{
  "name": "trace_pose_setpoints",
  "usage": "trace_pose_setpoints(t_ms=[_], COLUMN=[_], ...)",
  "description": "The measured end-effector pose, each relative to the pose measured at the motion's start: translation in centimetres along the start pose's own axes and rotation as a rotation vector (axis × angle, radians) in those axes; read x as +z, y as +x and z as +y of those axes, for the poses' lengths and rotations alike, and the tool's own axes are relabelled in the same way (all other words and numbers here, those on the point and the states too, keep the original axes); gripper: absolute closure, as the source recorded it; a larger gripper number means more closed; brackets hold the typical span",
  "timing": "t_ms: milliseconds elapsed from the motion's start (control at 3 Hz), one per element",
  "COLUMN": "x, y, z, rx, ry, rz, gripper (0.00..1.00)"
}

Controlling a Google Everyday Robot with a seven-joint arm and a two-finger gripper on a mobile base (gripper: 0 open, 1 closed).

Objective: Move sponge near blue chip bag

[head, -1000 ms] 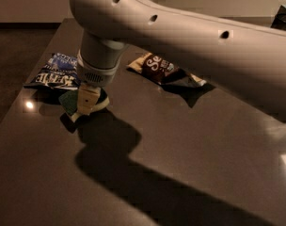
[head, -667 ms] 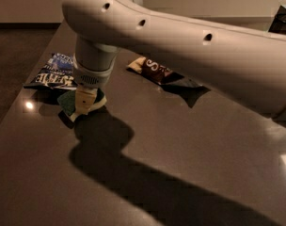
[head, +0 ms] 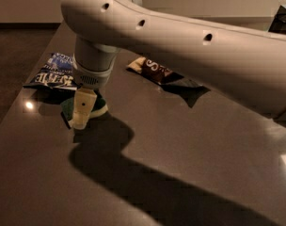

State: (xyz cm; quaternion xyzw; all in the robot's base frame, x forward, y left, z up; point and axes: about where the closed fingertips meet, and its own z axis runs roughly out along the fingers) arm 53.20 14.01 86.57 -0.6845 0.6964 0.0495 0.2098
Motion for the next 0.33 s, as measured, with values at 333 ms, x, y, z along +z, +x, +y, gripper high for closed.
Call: trace_pose_setpoints(t_ms=[333], x=[0.00], y=[0.00], z=[0.00], rx=[0.000], ry=[0.000], rz=[0.000], gripper=[0.00])
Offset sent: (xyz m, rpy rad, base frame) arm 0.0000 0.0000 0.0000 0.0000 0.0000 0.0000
